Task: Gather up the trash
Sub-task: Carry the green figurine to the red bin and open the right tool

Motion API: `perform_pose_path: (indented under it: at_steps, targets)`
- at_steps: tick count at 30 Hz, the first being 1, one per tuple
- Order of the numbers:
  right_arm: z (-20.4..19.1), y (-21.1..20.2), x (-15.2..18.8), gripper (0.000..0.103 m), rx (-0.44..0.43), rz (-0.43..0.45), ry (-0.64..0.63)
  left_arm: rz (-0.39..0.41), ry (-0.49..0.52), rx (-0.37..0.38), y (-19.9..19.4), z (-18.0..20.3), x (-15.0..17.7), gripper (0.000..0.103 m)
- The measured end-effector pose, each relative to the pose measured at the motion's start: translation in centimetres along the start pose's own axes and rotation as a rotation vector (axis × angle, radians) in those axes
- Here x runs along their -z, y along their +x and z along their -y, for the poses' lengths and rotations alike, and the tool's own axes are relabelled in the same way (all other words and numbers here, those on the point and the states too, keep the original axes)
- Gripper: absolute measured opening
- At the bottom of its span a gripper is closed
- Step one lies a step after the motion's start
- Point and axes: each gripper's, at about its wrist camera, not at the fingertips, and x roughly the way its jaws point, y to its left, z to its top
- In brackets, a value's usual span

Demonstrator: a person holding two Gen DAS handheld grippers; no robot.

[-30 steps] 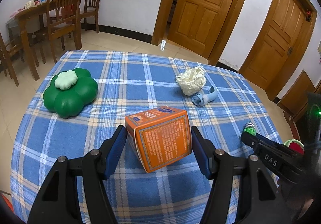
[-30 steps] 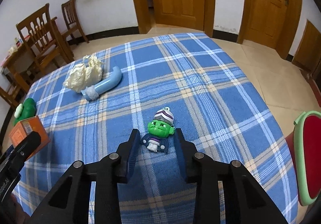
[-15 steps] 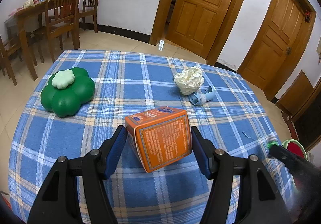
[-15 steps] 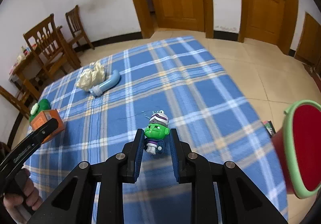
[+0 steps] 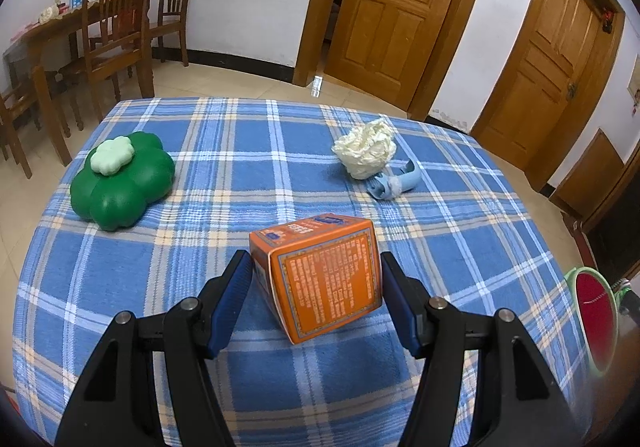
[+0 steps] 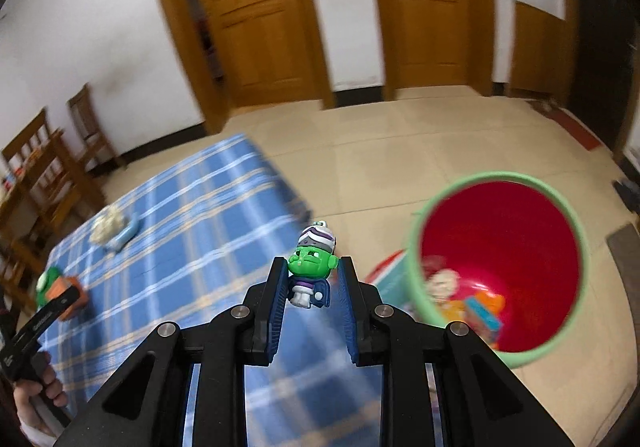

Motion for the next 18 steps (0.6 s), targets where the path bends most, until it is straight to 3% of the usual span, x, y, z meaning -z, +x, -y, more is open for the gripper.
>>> perform_pose_path:
  at_steps: [9, 18]
  targets:
    - [8.2, 1.4, 0.8, 0.025, 0.130, -0.049, 0.167, -0.020, 0.046, 0.031, -0.2, 2.4, 0.3, 0.065]
    - [12.0, 1.5, 1.0, 0.027, 0.129, -0.057, 0.255, -0.033, 0.087, 0.095, -1.5, 6.1, 0.3, 0.065]
